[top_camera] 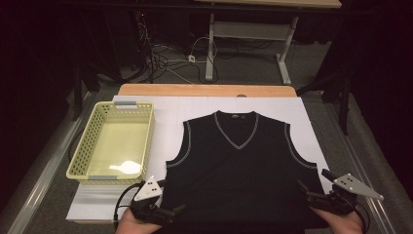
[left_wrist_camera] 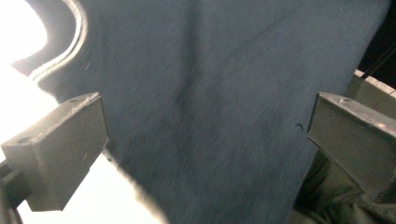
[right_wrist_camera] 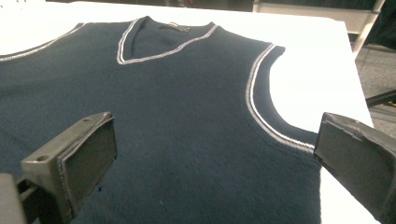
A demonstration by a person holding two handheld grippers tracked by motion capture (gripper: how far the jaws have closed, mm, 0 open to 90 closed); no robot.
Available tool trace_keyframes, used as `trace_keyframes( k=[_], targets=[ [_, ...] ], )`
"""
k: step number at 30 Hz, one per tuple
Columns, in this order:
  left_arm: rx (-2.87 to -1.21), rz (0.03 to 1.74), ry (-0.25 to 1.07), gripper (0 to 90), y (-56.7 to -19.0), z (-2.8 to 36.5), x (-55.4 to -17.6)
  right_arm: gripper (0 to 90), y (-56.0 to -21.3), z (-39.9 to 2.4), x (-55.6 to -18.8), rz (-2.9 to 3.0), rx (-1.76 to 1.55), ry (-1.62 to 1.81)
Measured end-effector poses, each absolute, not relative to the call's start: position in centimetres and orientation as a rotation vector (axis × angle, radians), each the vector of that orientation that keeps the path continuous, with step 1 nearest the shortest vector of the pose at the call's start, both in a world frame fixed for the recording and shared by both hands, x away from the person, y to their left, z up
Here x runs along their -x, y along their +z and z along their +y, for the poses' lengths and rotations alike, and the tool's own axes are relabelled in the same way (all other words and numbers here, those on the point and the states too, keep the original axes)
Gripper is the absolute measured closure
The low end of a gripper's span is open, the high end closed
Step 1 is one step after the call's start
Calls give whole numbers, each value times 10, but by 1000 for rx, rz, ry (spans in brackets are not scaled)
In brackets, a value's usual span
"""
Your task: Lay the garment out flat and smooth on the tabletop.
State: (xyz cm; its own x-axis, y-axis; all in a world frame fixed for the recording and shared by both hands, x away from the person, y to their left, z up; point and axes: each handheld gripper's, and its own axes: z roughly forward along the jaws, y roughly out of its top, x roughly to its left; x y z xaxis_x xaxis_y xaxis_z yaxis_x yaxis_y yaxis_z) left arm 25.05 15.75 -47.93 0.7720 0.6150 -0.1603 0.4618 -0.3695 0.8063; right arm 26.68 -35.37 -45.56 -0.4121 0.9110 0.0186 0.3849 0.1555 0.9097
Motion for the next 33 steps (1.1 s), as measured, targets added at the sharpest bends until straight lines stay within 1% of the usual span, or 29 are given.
trace_keyframes(
  k=[4,13,24,29,33],
  targets=[
    [-2026,762,204,0,-473,142,-262,3,-457,-348,-276,1896,-1263,1214],
    [-1990,807,163,0,-474,127,-293,3,-460,-342,-301,1946,-1298,1192],
    [-1987,861,189,0,-459,114,-339,3,-454,-338,-332,1935,-1296,1151],
    [-1994,870,190,0,-451,111,-359,3,-449,-337,-347,1905,-1297,1201],
    [-1994,886,218,0,-446,111,-372,3,-445,-336,-359,1905,-1302,1182]
  ],
)
